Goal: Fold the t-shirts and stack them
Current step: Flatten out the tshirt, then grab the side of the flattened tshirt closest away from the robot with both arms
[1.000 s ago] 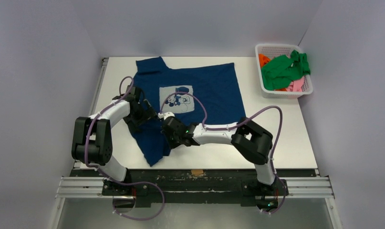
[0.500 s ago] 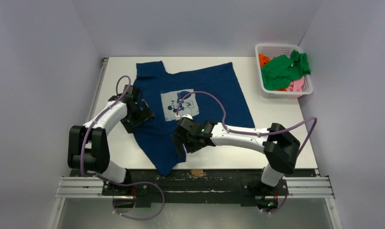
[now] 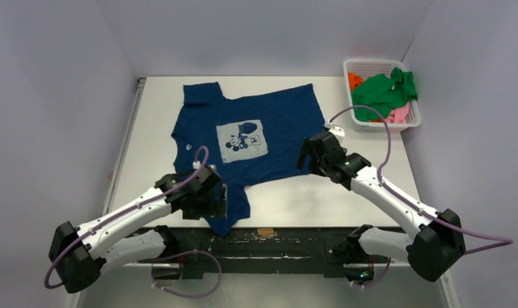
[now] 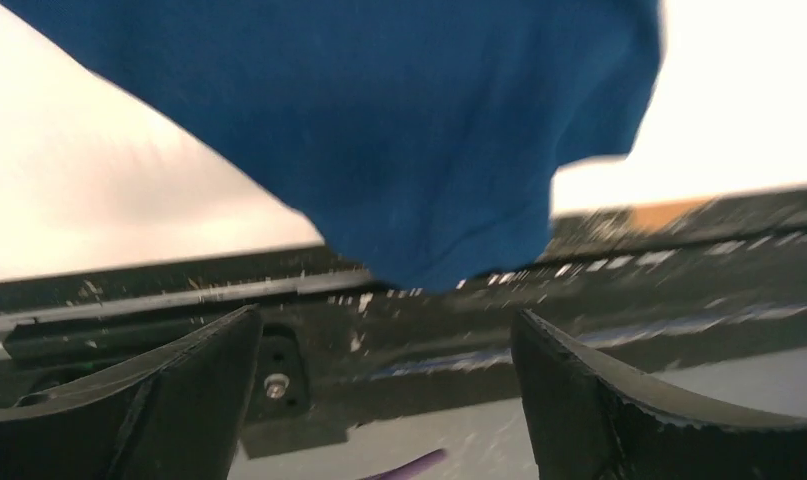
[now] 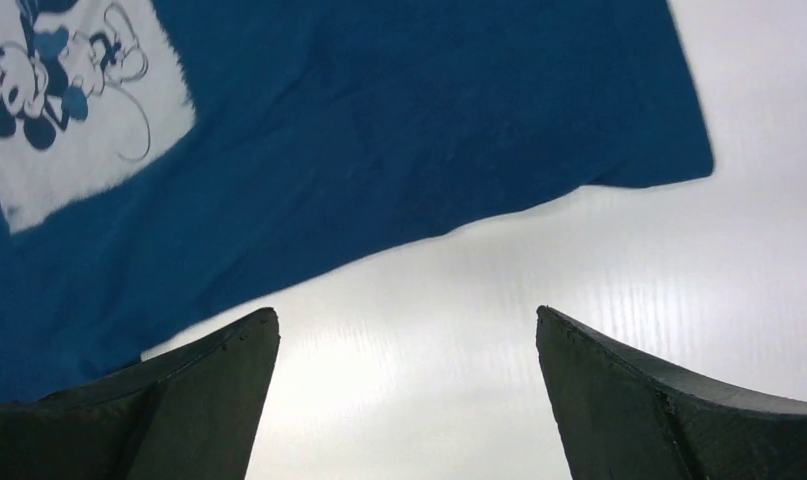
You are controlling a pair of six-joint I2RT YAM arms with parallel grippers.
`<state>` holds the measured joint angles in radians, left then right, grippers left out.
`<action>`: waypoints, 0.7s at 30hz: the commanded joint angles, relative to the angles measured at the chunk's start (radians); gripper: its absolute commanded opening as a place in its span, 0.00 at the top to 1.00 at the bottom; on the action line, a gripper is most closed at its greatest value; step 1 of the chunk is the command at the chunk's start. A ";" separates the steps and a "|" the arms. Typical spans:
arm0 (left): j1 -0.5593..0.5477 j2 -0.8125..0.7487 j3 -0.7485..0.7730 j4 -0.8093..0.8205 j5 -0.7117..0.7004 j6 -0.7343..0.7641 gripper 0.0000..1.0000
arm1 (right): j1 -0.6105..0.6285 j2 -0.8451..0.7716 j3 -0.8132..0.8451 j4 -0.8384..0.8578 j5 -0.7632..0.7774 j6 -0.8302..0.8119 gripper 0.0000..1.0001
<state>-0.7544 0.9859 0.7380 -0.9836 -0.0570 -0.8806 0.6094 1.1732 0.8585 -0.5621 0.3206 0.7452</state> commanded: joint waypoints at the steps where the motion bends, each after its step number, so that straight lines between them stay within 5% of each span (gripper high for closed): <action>1: -0.195 0.013 -0.086 -0.011 0.040 -0.093 0.13 | -0.071 -0.018 0.001 0.073 0.077 -0.015 0.01; 14: -0.224 0.246 -0.091 0.224 0.064 -0.042 0.43 | -0.318 0.271 0.111 0.154 -0.083 -0.074 0.05; 17: -0.224 0.310 -0.084 0.195 0.013 -0.057 0.63 | -0.355 0.339 0.153 0.159 -0.102 -0.086 0.06; 20: -0.224 0.323 -0.071 0.119 -0.050 -0.099 0.99 | -0.389 0.416 0.189 0.137 -0.088 -0.085 0.09; 21: -0.224 0.314 -0.067 0.088 -0.072 -0.111 1.00 | -0.398 0.435 0.197 0.119 -0.090 -0.082 0.11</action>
<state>-0.9722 1.3109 0.6300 -0.8085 -0.0345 -0.9436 0.2428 1.5532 0.9909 -0.4416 0.2432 0.6743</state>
